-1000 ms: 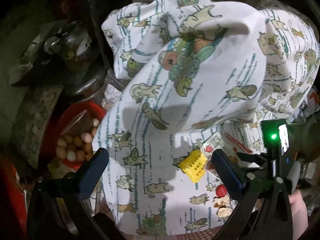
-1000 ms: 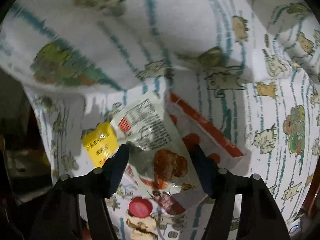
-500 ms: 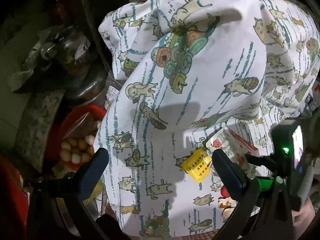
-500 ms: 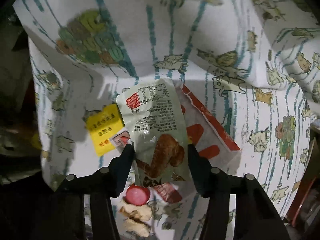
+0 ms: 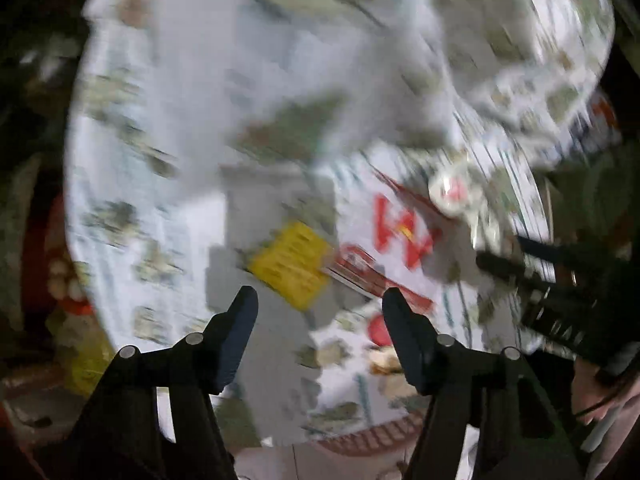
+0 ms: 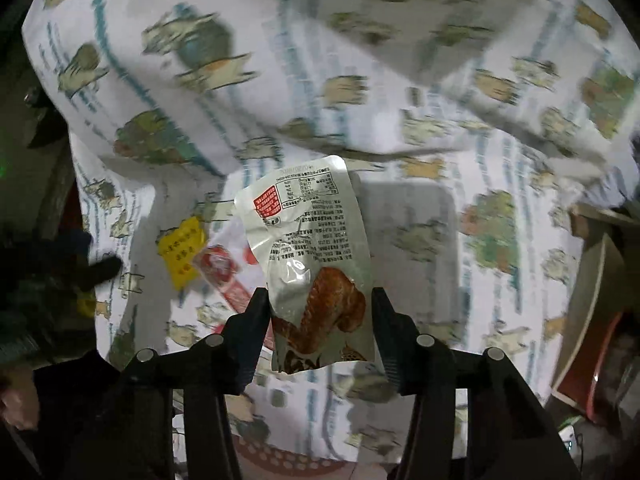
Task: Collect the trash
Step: 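Grasp the white chicken-wing snack packet with the right tool, then grasp the red bottle cap with the left tool, then carry the chicken-wing packet and red cap over the pink basket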
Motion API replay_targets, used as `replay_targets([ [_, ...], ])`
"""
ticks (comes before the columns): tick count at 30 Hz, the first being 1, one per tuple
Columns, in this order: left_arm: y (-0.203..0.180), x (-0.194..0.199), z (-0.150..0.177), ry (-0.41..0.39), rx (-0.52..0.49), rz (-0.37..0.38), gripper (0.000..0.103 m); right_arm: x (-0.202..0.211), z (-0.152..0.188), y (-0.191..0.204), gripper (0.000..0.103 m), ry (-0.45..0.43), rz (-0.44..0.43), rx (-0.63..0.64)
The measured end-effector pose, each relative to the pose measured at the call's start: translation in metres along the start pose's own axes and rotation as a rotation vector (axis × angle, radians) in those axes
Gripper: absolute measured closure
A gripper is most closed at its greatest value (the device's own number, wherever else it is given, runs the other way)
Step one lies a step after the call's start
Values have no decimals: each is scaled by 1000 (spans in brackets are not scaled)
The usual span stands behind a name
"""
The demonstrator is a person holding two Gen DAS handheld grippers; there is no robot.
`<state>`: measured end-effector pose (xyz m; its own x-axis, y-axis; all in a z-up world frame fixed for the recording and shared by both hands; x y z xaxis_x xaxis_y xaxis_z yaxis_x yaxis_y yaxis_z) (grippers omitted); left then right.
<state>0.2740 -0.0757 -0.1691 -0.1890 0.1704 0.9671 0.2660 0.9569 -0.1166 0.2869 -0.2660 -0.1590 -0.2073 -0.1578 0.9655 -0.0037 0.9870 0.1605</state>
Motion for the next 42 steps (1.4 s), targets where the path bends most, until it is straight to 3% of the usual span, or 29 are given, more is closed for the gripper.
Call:
replay_targets([
  [4,-40,-30,12,144,-101,60,40,6,6,-24,50,3,7,-49],
  [9,-58,-55,17,182,-164,-43,41,2,15,-41,50,4,28,-85],
  [11,-62,-67,16,206,-144,-8,49,5,18,-48,50,0,29,-87],
  [12,-62,-72,15,215,-133,11,59,5,18,-50,50,-2,29,-88],
  [15,-65,-73,8,195,-140,-7,76,11,20,-60,50,-9,19,-98],
  [21,-67,-70,10,192,-125,-35,78,19,17,-69,50,-22,2,-124],
  [23,-67,-64,10,165,-137,-66,76,22,16,-69,50,-28,1,-124],
  [24,-66,-63,10,158,-139,-81,61,23,17,-69,50,-30,-2,-122],
  [25,-65,-61,12,162,-131,-92,36,24,17,-67,50,-32,-6,-118],
  [26,-64,-60,14,158,-116,-93,33,25,17,-65,50,-33,-7,-112],
  [29,-69,-59,21,184,-139,-97,50,26,18,-62,50,-34,3,-90],
  [31,-72,-64,27,211,-134,-84,77,26,18,-62,50,-36,14,-89],
  [34,-72,-58,24,180,-101,-68,78,25,17,-66,50,-35,20,-104],
  [37,-78,-28,18,50,-149,-144,78,24,18,-67,50,-33,21,-120],
  [42,-84,31,10,-131,-94,-77,78,45,25,-51,50,-76,-60,-152],
])
Point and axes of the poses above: each gripper's, at about its wrist camera, not at the fingertips, and x roughly against the way its jaws point, y to its left, z to its underside, the point moved 5 cm from there along -x, roughly the way its jaws point, and after that the axes turned 5 degrees about -x, right-handed, at the moved point
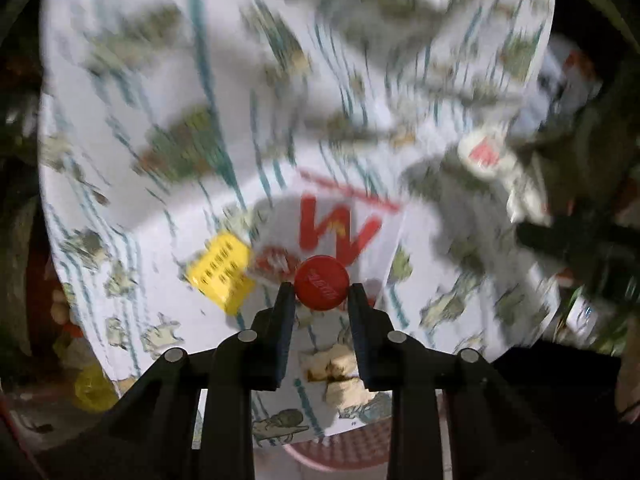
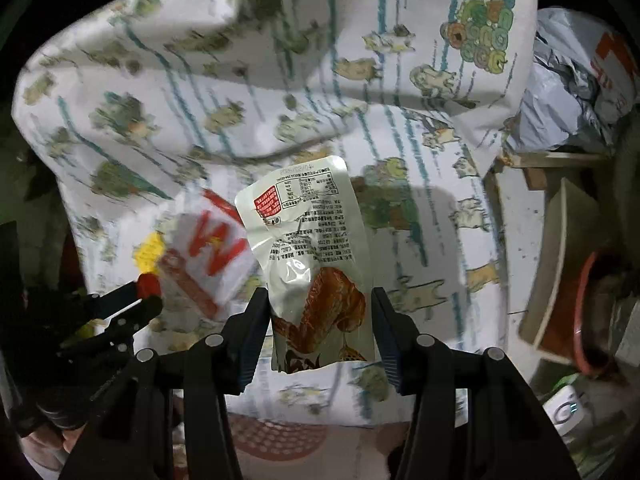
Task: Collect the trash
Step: 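Carry the chicken-wing packet and red cap over the pink basket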
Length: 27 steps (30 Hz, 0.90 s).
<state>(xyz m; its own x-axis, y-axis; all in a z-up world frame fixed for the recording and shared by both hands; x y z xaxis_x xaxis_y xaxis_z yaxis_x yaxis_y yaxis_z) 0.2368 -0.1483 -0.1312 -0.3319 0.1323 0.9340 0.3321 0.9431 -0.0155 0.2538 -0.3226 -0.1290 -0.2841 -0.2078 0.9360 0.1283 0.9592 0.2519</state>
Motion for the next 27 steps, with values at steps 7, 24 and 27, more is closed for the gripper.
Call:
replay_targets([
  [7,40,68,-14,-205,93,-24,77,65,9,37,50,-230,-49,43],
  [24,72,127,90,-260,141,-132,77,136,116,99,50,-436,-55,169],
  [27,77,133,106,-274,165,-115,77,135,133,104,50,-425,-59,178],
])
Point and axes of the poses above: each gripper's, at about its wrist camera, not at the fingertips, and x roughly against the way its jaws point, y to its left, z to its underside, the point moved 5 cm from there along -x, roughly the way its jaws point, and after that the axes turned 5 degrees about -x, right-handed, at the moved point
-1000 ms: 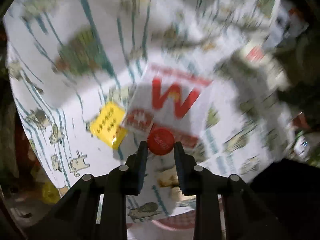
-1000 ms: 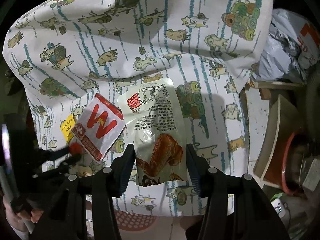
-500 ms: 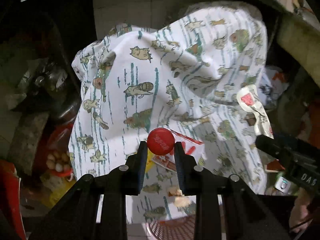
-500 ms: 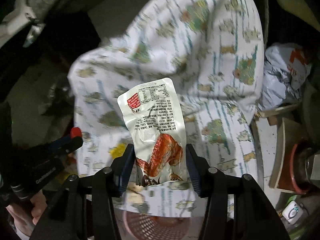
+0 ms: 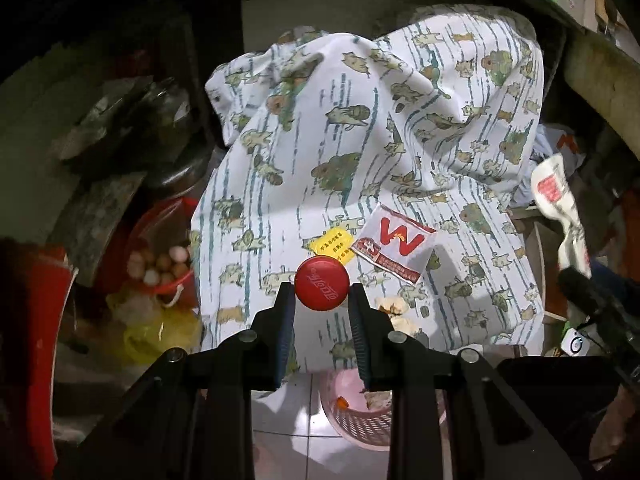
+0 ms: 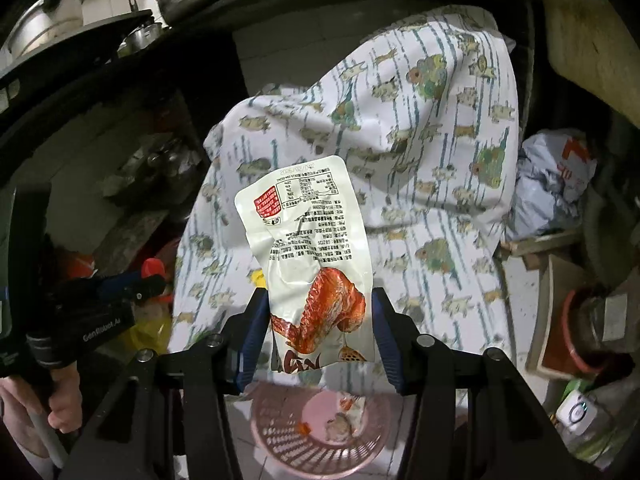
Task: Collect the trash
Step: 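Carry the chicken-wing packet and red cap over the pink basket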
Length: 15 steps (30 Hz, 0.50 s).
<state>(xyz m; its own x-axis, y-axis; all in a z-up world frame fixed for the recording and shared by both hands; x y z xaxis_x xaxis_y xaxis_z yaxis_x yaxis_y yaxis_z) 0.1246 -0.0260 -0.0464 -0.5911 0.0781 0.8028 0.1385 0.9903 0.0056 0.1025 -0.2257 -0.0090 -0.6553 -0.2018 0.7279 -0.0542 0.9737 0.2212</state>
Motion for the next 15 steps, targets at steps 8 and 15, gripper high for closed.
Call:
replay_targets([
  [8,4,20,20,-42,26,24,77,8,29,20,50,15,-13,24],
  [15,6,7,34,-25,19,18,77,-3,49,28,50,74,-1,55],
])
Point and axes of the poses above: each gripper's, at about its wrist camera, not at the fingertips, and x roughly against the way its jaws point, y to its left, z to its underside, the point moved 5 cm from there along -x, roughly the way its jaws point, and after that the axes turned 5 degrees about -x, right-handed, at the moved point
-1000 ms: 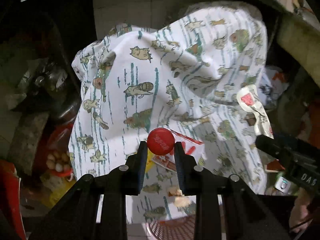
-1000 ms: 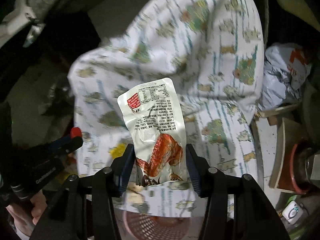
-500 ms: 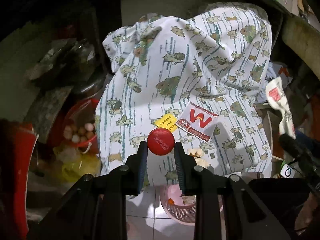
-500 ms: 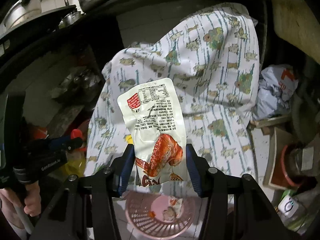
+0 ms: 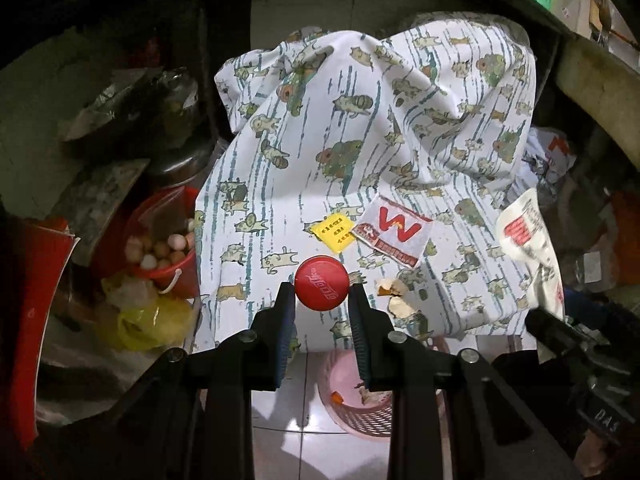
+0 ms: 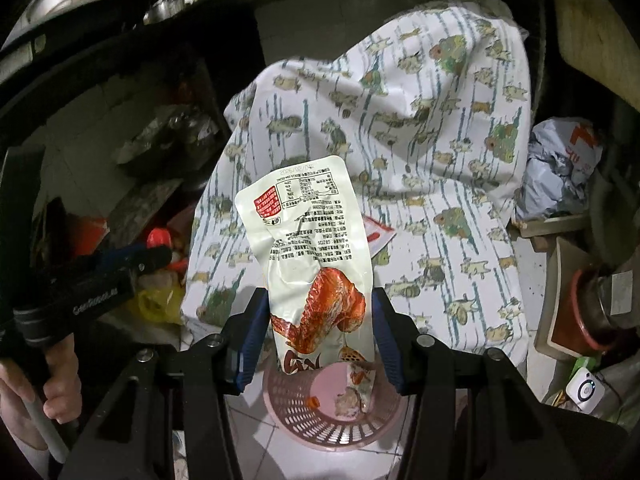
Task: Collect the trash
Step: 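Carry the chicken-wing packet and red cap over the pink basket, then open both tools to drop the packet and red cap into the basket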
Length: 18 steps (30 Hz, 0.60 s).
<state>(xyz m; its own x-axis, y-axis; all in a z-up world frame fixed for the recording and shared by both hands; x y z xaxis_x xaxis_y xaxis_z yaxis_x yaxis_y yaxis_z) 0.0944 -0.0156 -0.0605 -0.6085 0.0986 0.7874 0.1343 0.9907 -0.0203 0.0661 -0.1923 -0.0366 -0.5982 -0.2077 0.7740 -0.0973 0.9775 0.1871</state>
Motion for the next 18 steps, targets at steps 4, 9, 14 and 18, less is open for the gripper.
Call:
replay_targets([
  [4,4,-16,7,39,2,-21,77,-20,16,3,50,72,12,24],
  [9,10,-34,16,85,20,-29,77,-54,41,2,50,231,-25,32],
  [14,18,-39,16,90,50,-27,77,-88,82,10,49,468,-95,54],
  [18,16,-41,16,89,45,-33,77,-112,113,10,49,561,-54,92],
])
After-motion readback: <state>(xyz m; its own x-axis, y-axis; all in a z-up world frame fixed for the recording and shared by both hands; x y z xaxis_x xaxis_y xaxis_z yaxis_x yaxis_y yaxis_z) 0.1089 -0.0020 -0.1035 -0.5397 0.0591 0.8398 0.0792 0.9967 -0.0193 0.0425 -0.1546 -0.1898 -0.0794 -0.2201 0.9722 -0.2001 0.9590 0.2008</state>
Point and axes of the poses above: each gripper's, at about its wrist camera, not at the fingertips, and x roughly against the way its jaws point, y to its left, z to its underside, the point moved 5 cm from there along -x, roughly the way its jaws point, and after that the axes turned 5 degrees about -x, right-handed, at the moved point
